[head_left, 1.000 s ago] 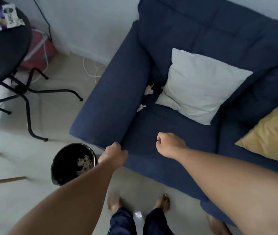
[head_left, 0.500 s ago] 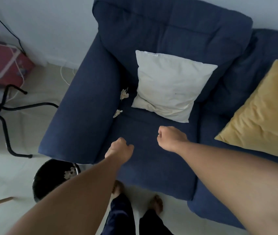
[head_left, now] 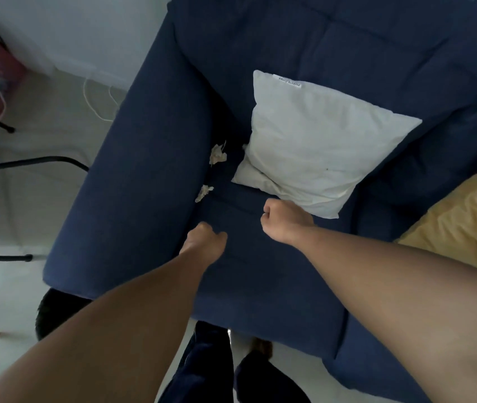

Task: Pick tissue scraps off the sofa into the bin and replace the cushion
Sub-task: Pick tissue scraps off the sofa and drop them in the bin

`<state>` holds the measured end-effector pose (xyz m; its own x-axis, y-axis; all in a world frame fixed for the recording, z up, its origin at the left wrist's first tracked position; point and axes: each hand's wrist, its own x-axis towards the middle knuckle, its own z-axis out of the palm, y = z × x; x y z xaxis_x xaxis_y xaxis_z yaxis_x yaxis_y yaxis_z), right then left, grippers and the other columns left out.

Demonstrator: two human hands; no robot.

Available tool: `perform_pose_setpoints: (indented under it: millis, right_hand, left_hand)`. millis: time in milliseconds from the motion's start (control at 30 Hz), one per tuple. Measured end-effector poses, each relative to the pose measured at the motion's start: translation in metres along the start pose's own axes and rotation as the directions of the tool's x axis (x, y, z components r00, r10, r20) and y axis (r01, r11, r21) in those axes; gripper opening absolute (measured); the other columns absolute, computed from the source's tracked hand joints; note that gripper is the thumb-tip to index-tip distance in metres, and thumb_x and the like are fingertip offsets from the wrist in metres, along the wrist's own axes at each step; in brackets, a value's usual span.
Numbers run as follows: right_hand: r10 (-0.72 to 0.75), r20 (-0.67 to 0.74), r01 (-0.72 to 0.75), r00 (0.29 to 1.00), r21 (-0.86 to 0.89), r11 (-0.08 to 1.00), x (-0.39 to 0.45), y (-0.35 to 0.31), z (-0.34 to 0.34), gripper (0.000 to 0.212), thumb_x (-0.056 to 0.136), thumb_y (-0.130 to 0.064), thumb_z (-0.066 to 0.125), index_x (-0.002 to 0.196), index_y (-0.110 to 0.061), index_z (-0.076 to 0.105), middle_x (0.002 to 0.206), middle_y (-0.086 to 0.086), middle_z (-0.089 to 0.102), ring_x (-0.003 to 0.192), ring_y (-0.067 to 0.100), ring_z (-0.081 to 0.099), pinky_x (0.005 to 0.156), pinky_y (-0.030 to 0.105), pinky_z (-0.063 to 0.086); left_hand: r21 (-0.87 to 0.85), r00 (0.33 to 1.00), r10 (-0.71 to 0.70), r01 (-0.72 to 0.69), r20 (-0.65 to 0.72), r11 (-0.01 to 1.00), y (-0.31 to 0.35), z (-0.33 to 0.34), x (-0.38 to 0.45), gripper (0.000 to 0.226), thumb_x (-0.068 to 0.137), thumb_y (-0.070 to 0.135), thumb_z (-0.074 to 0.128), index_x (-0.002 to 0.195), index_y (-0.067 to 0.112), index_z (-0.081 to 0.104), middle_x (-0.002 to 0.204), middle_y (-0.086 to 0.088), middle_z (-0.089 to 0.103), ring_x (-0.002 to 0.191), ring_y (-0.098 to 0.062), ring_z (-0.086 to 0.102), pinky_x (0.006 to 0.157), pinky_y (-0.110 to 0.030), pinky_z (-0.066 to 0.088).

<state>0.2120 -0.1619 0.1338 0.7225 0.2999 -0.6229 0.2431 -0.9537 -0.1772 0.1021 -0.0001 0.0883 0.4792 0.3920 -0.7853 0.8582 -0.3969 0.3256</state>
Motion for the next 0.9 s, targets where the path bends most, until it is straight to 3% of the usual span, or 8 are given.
perform_pose_setpoints:
  millis: [100,200,333,467,633,767,833,900]
  right_hand:
    - [-0.003,0.004,0.003,1.0,0.006,1.0,0.026,-0.017,-0.001,0.022,0.101,-0.03,0.044,0.114,-0.023,0.06,0.106,-0.003,0.063,0.092,0.02,0.061,0.073,0.035,0.053]
    - [-0.007,0.006,0.007,1.0,0.02,1.0,0.05,-0.03,0.002,0.026,0.102,-0.031,0.045,0.121,-0.024,0.061,0.11,-0.003,0.064,0.095,0.02,0.061,0.071,0.033,0.05]
    - [-0.03,0.003,0.03,1.0,0.036,0.999,0.084,-0.041,0.006,0.029,0.102,-0.031,0.046,0.125,-0.022,0.062,0.116,0.0,0.065,0.097,0.021,0.061,0.078,0.035,0.055]
    - [-0.093,0.026,0.093,0.995,0.022,0.995,0.122,-0.047,0.013,0.034,0.104,-0.031,0.046,0.134,-0.02,0.059,0.12,0.004,0.064,0.096,0.02,0.059,0.074,0.03,0.05]
    - [-0.172,0.042,0.167,0.984,0.105,0.98,0.168,-0.054,0.022,0.041,0.105,-0.028,0.048,0.144,-0.016,0.052,0.13,0.008,0.062,0.11,0.023,0.06,0.088,0.033,0.053]
    - [-0.225,0.014,0.22,0.974,0.148,0.964,0.207,-0.066,0.028,0.043,0.104,-0.029,0.05,0.144,-0.015,0.049,0.121,0.007,0.063,0.096,0.019,0.057,0.075,0.029,0.048]
    - [-0.229,-0.007,0.227,0.973,0.181,0.957,0.226,-0.074,0.03,0.045,0.103,-0.027,0.051,0.145,-0.015,0.048,0.125,0.007,0.062,0.095,0.019,0.056,0.073,0.027,0.044]
    - [-0.227,-0.032,0.228,0.973,0.22,0.949,0.243,-0.082,0.031,0.046,0.103,-0.024,0.052,0.147,-0.016,0.047,0.133,0.008,0.06,0.106,0.023,0.06,0.075,0.025,0.043]
  left_hand:
    - [-0.082,0.999,-0.049,0.049,0.006,0.995,0.001,-0.003,0.023,0.023,0.095,0.036,0.054,0.099,0.013,0.059,0.086,-0.001,0.055,0.064,-0.013,0.049,0.051,-0.027,0.039]
    - [-0.176,0.993,-0.12,0.12,0.012,0.977,-0.001,-0.002,0.042,0.044,0.095,0.037,0.054,0.124,0.005,0.06,0.092,-0.003,0.058,0.067,-0.015,0.053,0.05,-0.026,0.037]
    - [-0.289,0.983,-0.186,0.178,0.002,0.941,0.002,0.004,0.066,0.057,0.097,0.037,0.057,0.145,0.01,0.042,0.118,-0.005,0.056,0.075,-0.014,0.053,0.06,-0.029,0.042]
    - [-0.407,0.972,-0.237,0.219,0.005,0.887,0.013,0.015,0.101,0.07,0.095,0.038,0.06,0.152,0.008,0.031,0.136,-0.012,0.052,0.093,-0.022,0.056,0.074,-0.033,0.048]
    - [-0.618,0.937,-0.349,0.279,0.008,0.735,0.032,0.028,0.152,0.072,0.091,0.043,0.066,0.146,0.005,0.039,0.128,-0.015,0.058,0.106,-0.03,0.062,0.089,-0.044,0.058]
    - [-0.759,0.865,-0.499,0.36,0.053,0.542,0.036,0.041,0.198,0.085,0.075,0.06,0.075,0.143,0.016,0.05,0.13,-0.008,0.06,0.105,-0.026,0.064,0.086,-0.046,0.06]
    - [-0.808,0.848,-0.528,0.338,0.04,0.482,0.038,0.045,0.219,0.072,0.076,0.06,0.076,0.13,0.016,0.062,0.126,-0.007,0.065,0.104,-0.024,0.066,0.088,-0.043,0.059]
    - [-0.823,0.826,-0.56,0.364,0.069,0.436,0.04,0.043,0.23,0.067,0.081,0.059,0.074,0.132,0.017,0.061,0.133,-0.006,0.061,0.115,-0.023,0.061,0.096,-0.039,0.053]
